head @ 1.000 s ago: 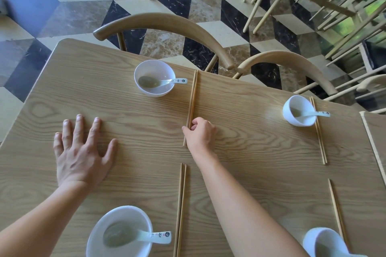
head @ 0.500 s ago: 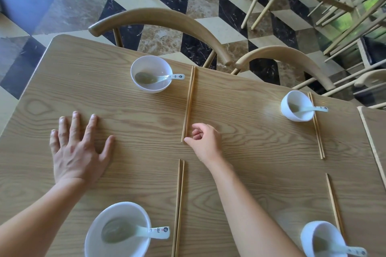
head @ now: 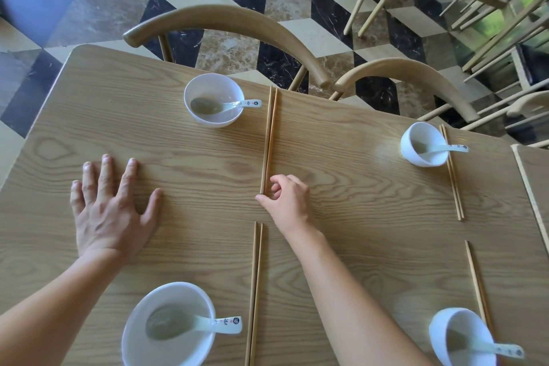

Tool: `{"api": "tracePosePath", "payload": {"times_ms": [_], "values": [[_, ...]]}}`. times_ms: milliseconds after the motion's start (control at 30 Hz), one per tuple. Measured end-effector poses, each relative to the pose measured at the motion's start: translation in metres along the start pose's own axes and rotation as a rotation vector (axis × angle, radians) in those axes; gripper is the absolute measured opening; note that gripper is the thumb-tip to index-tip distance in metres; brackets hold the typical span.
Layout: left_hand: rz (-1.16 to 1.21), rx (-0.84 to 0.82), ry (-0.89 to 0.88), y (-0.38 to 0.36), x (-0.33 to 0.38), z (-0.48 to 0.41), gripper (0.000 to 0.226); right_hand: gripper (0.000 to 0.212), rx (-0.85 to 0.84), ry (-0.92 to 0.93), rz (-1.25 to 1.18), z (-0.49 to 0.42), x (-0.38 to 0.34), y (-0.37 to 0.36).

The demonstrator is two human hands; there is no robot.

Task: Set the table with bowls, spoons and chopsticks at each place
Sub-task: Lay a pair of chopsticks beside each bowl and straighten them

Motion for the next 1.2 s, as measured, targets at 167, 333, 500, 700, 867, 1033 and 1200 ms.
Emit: {"api": "tracePosePath", "payload": {"times_ms": [167,333,500,700,867,1033,1200], "values": [[0.004,-0.002,0.002,0.0,0.001,0.0,0.081,0.043,-0.012,-0.017,-0.031,0.003,0.0,0.004],[0.007,-0.005,0.003,0.001,0.001,0.001,0.081,0.024,0.041,-0.136,-0.013,0.045,0.007,0.01],[0.011,-0.009,0.006,0.002,0.001,0.001,0.081,0.023,0.007,-0.233,-0.052,0.102,-0.003,-0.001],[0.015,-0.003,-0.001,0.002,0.001,0.001,0.081,0.029,-0.042,-0.24,0.021,0.112,-0.013,-0.008],[0.014,-0.005,-0.002,0.002,0.001,0.001,0.081,0.018,-0.053,-0.22,0.046,0.111,-0.013,-0.007],[0.015,-0.003,-0.001,0.002,0.001,0.001,0.081,0.017,-0.062,-0.216,0.044,0.111,-0.013,-0.009],[0.017,-0.004,-0.001,0.002,0.002,0.001,0.081,0.015,-0.055,-0.218,0.027,0.11,-0.012,-0.01]]}}
Point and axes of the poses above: each hand's wrist, its own z-axis away from the middle knuckle, its own y-axis out of the back of the hand, x = y × z, the point moved 2 cm from there along -z, towards the middle knuckle, and after that the axes turned 4 degrees about y, right-handed, at the moved point
